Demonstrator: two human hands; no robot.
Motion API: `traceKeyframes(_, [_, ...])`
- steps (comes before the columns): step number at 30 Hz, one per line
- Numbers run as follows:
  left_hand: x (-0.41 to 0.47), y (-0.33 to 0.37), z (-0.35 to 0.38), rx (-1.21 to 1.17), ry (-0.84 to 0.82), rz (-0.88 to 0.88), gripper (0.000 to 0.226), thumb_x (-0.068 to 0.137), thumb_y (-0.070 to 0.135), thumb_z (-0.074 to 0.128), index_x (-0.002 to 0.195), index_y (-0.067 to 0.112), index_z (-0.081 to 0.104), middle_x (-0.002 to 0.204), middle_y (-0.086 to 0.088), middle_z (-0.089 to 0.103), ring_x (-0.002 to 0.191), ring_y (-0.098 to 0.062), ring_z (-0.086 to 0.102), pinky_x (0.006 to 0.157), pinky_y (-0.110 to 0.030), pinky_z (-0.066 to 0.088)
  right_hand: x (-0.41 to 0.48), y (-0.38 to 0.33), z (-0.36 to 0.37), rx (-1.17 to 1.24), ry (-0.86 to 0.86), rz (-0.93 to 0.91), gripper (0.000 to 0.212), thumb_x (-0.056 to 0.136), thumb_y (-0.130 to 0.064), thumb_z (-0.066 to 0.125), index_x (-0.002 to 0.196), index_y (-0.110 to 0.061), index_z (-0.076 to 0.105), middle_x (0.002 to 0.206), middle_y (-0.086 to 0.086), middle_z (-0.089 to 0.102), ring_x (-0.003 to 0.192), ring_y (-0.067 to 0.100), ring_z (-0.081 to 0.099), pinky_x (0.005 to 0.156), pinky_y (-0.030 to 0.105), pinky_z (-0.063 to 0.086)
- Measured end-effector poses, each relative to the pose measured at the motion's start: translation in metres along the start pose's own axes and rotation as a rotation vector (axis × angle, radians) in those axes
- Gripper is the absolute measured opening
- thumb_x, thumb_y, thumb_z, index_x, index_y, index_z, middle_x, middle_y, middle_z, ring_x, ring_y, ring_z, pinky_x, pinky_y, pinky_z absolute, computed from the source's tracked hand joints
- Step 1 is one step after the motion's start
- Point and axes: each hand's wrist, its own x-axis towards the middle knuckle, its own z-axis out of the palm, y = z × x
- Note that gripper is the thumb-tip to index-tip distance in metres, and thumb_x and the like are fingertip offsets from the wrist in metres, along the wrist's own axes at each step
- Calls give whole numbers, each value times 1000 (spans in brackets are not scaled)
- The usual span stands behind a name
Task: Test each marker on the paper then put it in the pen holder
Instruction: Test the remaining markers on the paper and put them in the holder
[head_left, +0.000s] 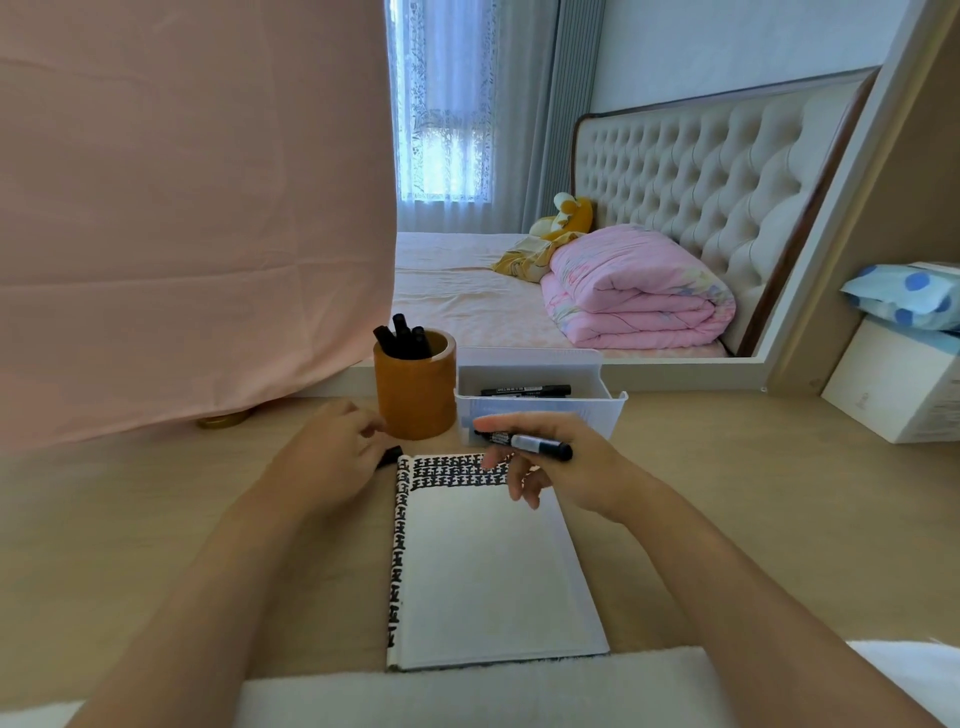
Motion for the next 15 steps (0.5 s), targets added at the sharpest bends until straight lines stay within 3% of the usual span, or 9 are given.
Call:
traceKeyframes(3, [-1,-5,5,26,-82,-58,29,97,31,54,123,29,64,107,8,45,104,-11,44,95,-31,42,1,-3,4,138,-49,96,42,105,1,30,131,-10,61,104,15,67,73,25,65,62,35,58])
traceKeyframes(6, [-4,-8,9,39,-89,-65,25,94,35,59,118,32,67,103,8,45,104,-12,44,94,-33,44,0,-3,7,120,-37,123,38,105,0,32,118,-7,67,102,14,64,74,27,65,65,39,58])
traceKeyframes(10, [-5,-4,2,-5,-10,-81,13,92,32,62,103,38,65,99,11,54,91,-10,53,76,-29,45,2,0,10,-134,31,78,18,100,-6,52,105,-19,64,92,2,61,69,17,60,64,31,56])
traceKeyframes(13, [-5,9,-5,-105,94,-1,18,92,24,63,99,41,62,87,18,62,81,-3,56,63,-20,38,8,6,10,-325,182,59,22,89,-16,71,103,-31,62,92,-7,62,72,7,57,72,23,52])
traceKeyframes(15, [-8,24,-5,-180,93,82,20,91,22,66,104,38,63,86,20,62,79,-2,57,64,-17,39,10,11,9,-467,292,14,22,87,-22,74,104,-34,67,91,-15,63,76,3,57,74,20,49])
